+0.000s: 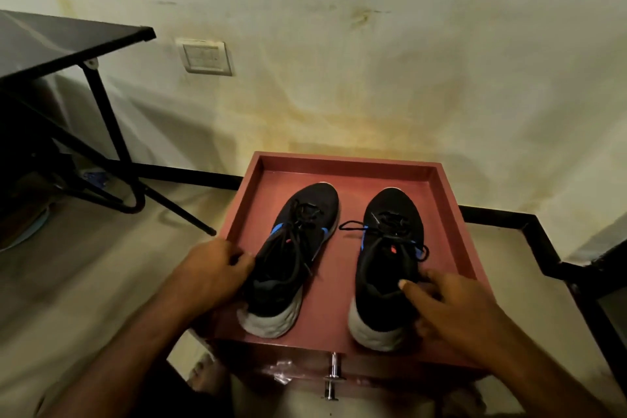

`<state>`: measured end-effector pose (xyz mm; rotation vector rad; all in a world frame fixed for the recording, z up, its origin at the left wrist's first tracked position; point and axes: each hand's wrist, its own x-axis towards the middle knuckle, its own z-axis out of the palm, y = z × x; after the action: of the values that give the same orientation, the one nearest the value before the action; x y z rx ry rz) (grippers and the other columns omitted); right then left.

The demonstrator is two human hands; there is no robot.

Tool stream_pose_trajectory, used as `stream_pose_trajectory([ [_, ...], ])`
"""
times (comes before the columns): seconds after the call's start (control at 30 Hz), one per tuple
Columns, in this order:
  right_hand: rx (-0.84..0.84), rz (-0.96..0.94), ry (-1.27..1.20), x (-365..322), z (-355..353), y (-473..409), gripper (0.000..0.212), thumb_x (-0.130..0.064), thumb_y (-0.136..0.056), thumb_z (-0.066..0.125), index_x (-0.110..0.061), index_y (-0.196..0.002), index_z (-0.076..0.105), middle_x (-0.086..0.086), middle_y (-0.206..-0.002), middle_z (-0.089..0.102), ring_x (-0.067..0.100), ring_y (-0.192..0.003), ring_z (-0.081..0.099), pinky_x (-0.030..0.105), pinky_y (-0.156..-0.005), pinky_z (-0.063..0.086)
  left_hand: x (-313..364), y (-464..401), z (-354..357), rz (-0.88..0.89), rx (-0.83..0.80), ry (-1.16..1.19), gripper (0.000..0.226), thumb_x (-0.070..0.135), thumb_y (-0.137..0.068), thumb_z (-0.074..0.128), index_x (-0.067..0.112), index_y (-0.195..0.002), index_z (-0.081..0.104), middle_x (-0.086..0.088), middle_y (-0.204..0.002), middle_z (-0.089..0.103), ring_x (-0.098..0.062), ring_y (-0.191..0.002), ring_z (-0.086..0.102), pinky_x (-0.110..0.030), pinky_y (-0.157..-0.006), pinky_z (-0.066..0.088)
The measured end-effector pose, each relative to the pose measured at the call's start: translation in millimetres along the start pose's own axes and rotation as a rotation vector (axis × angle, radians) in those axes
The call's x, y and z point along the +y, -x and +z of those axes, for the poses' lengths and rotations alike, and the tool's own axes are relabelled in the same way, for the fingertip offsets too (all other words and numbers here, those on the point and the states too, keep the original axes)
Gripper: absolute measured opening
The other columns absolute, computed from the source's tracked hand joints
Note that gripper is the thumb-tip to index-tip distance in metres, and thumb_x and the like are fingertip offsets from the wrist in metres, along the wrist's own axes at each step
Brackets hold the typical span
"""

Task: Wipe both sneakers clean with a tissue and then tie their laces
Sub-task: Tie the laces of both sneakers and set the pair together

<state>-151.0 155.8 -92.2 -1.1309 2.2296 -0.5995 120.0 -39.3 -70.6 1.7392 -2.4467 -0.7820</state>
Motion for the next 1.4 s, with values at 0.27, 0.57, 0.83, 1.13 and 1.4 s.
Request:
stream_pose_trajectory([
  [0.27, 0.205, -0.12, -0.074, -17, 21, -57, 0.036, -0.026, -0.094, 0.064, -0.016, -0.063, 0.049, -0.003, -0.053, 0.044, 0.008, -0.047, 0.04, 0.026, -0.048, 0.03, 39, -17, 37, 0.179, 0.112, 0.139, 0.031, 0.044, -0.1, 0.058, 0.024, -0.115, 0.076, 0.006, -0.106, 0.078, -0.012, -0.095, 0.073, -0.027, -0.084, 0.057],
  [0.57, 0.146, -0.233, -0.054, -10, 17, -87, 0.049, -0.02, -0.103, 0.054, -0.024, -0.057, 0.039, 0.0, -0.071, 0.041, 0.013, -0.074, 0.045, 0.031, -0.061, 0.031, 42, -39, 45, 0.195, 0.095, 0.343, 0.026, 0.036, -0.102, 0.06, 0.021, -0.108, 0.08, -0.005, -0.087, 0.079, -0.016, -0.086, 0.074, -0.035, -0.076, 0.059],
  [0.83, 0.261, -0.305, -0.077, -10, 18, -73, 0.04, -0.048, -0.104, 0.051, -0.04, -0.065, 0.055, -0.002, -0.063, 0.047, 0.012, -0.063, 0.047, 0.032, -0.063, 0.035, 42, -35, 39, 0.222, 0.089, 0.416, 0.047, 0.049, -0.103, 0.053, 0.024, -0.143, 0.06, 0.003, -0.135, 0.068, -0.013, -0.12, 0.065, -0.021, -0.086, 0.046],
  [1.13, 0.16, -0.472, 0.074, -6, 34, -49, 0.041, -0.045, -0.073, 0.076, -0.047, -0.104, 0.05, -0.021, -0.124, 0.045, -0.001, -0.11, 0.052, 0.017, -0.082, 0.045, 9, -37, 55, 0.534, -0.029, 0.239, 0.093, 0.072, -0.072, 0.072, 0.035, -0.152, 0.044, 0.009, -0.151, 0.051, -0.008, -0.139, 0.049, -0.04, -0.112, 0.048],
  [1.4, 0.15, -0.495, 0.031, -10, 31, -58, 0.032, -0.041, -0.067, 0.074, -0.041, -0.083, 0.046, -0.015, -0.112, 0.048, 0.005, -0.094, 0.055, 0.032, -0.075, 0.054, 16, -43, 57, 0.588, 0.021, 0.221, 0.066, 0.057, -0.081, 0.076, 0.03, -0.138, 0.057, 0.015, -0.13, 0.063, -0.003, -0.121, 0.059, -0.032, -0.103, 0.053],
])
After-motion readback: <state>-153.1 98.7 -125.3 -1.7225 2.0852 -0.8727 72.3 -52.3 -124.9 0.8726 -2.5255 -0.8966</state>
